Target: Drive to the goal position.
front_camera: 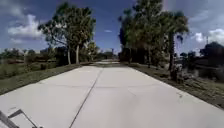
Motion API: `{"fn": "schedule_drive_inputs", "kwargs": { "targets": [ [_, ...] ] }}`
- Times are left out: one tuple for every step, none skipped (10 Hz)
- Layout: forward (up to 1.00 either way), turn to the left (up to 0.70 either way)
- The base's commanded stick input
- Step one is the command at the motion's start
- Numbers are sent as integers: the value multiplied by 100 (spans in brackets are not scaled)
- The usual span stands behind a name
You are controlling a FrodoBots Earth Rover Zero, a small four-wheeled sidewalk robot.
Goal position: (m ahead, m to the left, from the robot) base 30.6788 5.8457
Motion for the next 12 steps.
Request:
{"fn": "schedule_drive_inputs", "kwargs": {
  "targets": [
    [85, 0],
    [85, 0],
    [85, 0],
    [85, 0],
    [85, 0],
    [85, 0],
    [85, 0],
    [85, 0],
    [85, 0],
    [85, 0],
    [85, 0],
    [85, 0]
  ]
}}
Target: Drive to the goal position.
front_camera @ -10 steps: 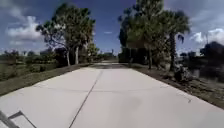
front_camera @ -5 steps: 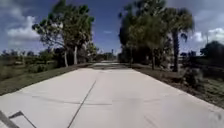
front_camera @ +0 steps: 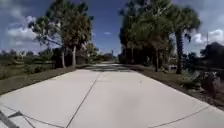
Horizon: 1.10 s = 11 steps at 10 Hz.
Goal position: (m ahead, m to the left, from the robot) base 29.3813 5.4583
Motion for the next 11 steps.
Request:
{"fn": "schedule_drive_inputs", "kwargs": {
  "targets": [
    [85, 0],
    [85, 0],
    [85, 0],
    [85, 0],
    [85, 0],
    [85, 0],
    [85, 0],
    [85, 0],
    [85, 0],
    [85, 0],
    [85, 0]
  ]
}}
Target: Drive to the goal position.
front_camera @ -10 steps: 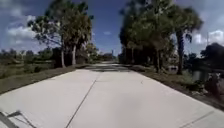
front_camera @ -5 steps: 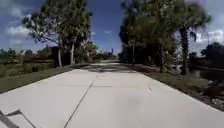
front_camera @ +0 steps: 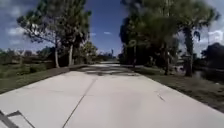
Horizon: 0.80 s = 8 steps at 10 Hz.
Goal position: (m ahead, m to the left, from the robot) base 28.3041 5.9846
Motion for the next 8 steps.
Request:
{"fn": "schedule_drive_inputs", "kwargs": {
  "targets": [
    [85, 0],
    [85, 0],
    [85, 0],
    [85, 0],
    [85, 0],
    [85, 0],
    [85, 0],
    [85, 0]
  ]
}}
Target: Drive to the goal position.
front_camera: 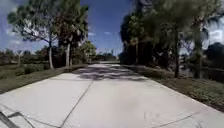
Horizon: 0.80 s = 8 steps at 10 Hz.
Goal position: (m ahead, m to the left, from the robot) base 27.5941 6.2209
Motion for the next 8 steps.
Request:
{"fn": "schedule_drive_inputs", "kwargs": {
  "targets": [
    [85, 0],
    [85, 0],
    [85, 0],
    [85, 0],
    [85, 0],
    [85, 0],
    [85, 0],
    [85, 0]
  ]
}}
